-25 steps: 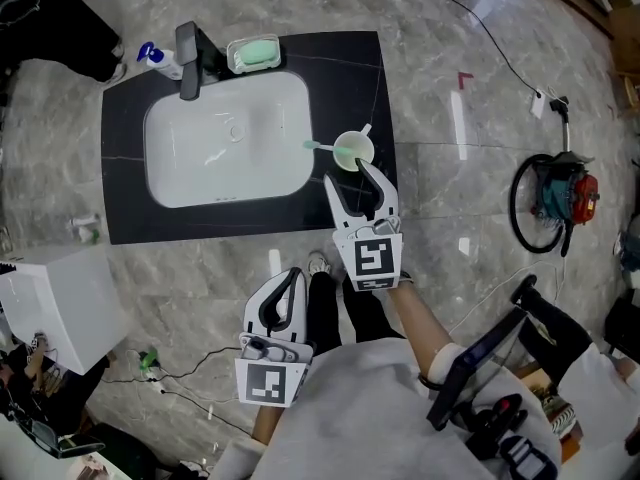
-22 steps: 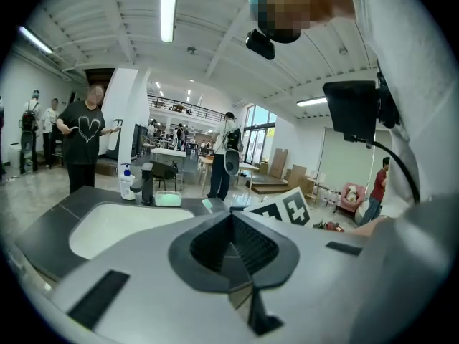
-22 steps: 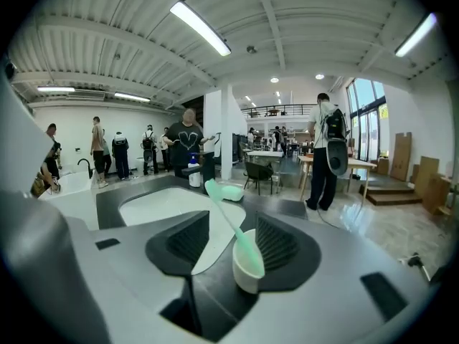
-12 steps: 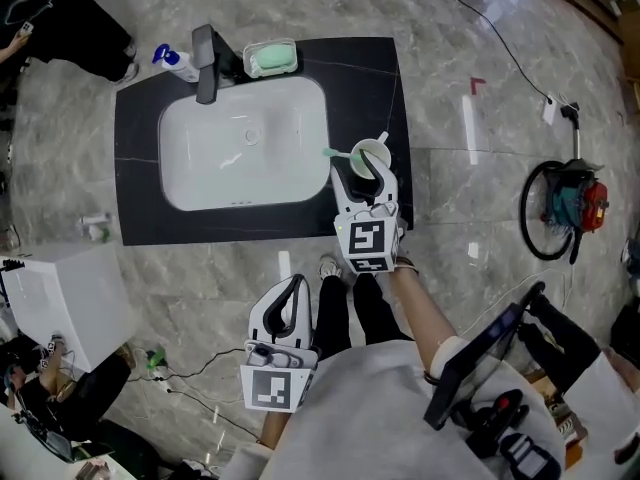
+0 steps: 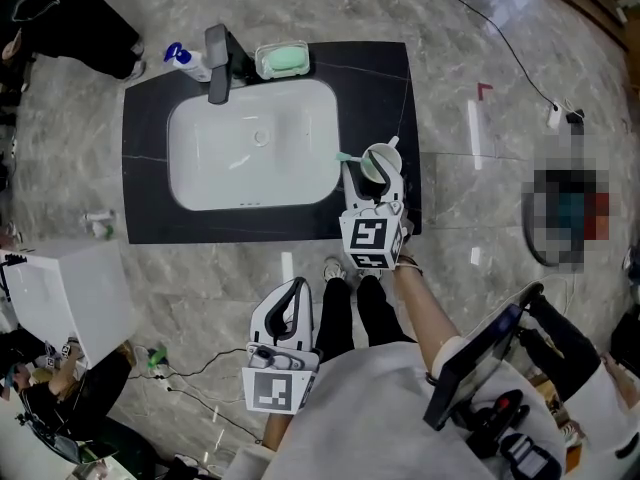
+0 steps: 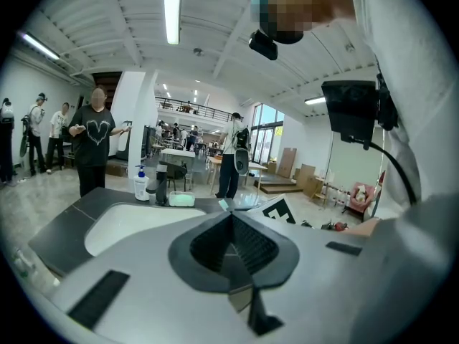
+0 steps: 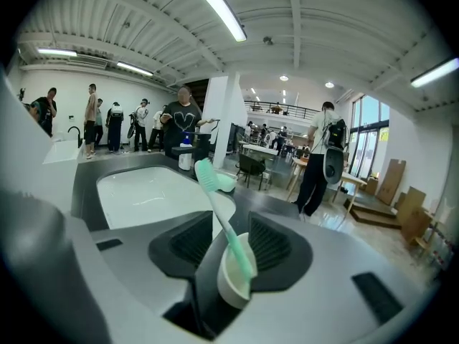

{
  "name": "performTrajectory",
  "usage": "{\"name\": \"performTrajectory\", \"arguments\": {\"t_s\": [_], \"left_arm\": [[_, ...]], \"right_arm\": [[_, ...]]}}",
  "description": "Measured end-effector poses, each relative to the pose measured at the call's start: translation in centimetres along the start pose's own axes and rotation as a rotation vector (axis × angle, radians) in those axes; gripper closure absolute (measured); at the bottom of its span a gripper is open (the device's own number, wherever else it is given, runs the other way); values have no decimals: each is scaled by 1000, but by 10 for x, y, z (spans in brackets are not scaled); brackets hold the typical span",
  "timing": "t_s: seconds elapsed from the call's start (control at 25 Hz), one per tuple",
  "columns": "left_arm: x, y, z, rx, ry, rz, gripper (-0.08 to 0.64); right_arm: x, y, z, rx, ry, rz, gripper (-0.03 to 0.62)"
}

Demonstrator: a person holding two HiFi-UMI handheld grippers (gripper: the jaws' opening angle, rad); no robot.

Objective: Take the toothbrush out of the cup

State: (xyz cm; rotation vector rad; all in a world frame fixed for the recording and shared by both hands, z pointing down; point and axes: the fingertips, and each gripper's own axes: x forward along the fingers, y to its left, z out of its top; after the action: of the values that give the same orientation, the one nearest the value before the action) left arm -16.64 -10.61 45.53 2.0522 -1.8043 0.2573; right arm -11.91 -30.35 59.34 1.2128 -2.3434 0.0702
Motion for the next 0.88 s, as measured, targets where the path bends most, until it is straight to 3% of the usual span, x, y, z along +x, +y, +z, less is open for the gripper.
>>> {"name": "performTrajectory", "arguments": {"t_s": [0.04, 0.2, 0.36, 0.44, 0.56, 0.88], "left_arm": [[0, 0, 0, -13, 3, 2, 555], [-2, -1, 4, 80, -27, -26, 555], [-4, 1, 0, -7, -2, 1, 557], [-3, 3, 2, 30, -20, -12, 555], [-1, 2, 6, 36, -35, -19, 557], [-6, 6, 6, 61, -44, -15, 555]], "right_arm": [[-1, -2, 0, -5, -2, -18, 447], [-5, -13, -3, 3, 2, -67, 563], [-7, -12, -1, 6, 9, -44, 563], [-8, -8, 3, -7, 11, -28, 548], [-4, -3, 2, -40, 36, -13, 454], [14, -6, -11, -118, 138, -67, 449]]}}
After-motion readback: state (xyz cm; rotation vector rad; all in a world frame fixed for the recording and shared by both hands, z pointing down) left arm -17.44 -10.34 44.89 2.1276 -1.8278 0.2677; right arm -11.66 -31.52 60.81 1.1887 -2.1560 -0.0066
